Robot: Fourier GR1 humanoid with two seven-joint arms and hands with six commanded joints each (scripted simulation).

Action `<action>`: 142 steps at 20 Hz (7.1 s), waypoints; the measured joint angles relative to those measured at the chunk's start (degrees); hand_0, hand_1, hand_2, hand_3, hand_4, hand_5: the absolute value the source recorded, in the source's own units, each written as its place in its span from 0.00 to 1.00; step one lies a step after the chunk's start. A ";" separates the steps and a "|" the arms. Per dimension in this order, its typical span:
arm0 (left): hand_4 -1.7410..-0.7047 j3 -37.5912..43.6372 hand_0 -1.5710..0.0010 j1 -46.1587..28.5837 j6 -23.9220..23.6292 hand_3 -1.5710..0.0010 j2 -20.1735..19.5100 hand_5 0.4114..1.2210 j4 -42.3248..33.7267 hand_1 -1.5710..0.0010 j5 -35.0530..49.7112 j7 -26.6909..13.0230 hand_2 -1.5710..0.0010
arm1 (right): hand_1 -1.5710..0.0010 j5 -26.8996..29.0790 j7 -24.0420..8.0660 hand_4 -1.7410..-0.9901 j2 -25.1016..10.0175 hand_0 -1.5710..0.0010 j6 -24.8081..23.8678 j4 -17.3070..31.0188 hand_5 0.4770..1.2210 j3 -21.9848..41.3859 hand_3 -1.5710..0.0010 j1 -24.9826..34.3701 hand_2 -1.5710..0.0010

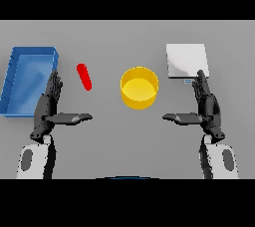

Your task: Pick up the red beaker and tilt it to pour out 1 green nut into yellow bowl. Pick up the yellow bowl and place it on the metallic measuring scale.

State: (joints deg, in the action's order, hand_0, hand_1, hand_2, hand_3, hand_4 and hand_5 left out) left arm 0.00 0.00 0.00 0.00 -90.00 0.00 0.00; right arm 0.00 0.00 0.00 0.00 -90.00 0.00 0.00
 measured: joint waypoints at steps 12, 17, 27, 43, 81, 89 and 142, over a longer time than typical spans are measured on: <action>0.58 -7.60 1.00 -8.46 1.20 1.00 -3.61 0.30 -12.58 1.00 -8.39 -2.24 1.00 | 1.00 -14.62 6.37 0.85 -5.19 1.00 -3.49 -5.10 0.16 5.76 1.00 -3.63 1.00; 0.58 -7.31 1.00 -5.47 1.66 1.00 -3.68 0.29 -9.12 1.00 -8.56 -5.25 1.00 | 1.00 -12.60 6.36 0.75 -5.28 1.00 -1.05 -7.01 0.20 6.27 1.00 -4.73 1.00; 0.54 -1.93 1.00 11.70 2.06 1.00 -4.14 0.28 13.39 1.00 -7.85 -1.36 1.00 | 1.00 -9.44 7.00 0.68 -5.24 1.00 0.86 -6.38 0.20 5.18 1.00 -4.58 1.00; 0.44 2.43 1.00 26.85 -1.87 1.00 -1.69 0.37 34.76 1.00 -9.06 7.17 1.00 | 1.00 -8.11 4.50 0.66 -5.70 1.00 0.65 -7.89 0.23 3.97 1.00 -4.49 1.00; 0.00 -11.70 0.00 38.72 -0.28 0.00 -9.66 0.88 31.70 0.00 -20.24 1.28 0.00 | 1.00 -11.29 6.54 0.74 -6.09 1.00 -0.04 -8.20 0.25 5.25 1.00 -5.40 1.00; 0.00 -26.84 0.00 47.77 6.09 0.00 -14.52 0.96 32.19 0.00 -35.98 -7.07 0.00 | 1.00 -10.95 5.21 0.74 -5.50 1.00 0.29 -8.38 0.27 5.57 1.00 -5.17 1.00; 0.00 -20.89 0.00 94.03 14.57 0.02 -30.90 1.00 79.31 0.00 -39.95 2.28 0.00 | 1.00 -9.55 7.98 0.82 -4.37 1.00 0.14 -5.53 0.17 5.15 1.00 -2.78 1.00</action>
State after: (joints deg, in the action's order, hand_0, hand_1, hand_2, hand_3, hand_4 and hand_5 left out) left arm -20.89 94.03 14.57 -30.90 -10.69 -39.95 2.28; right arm -9.55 7.98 -4.37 0.14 -95.53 5.15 -2.78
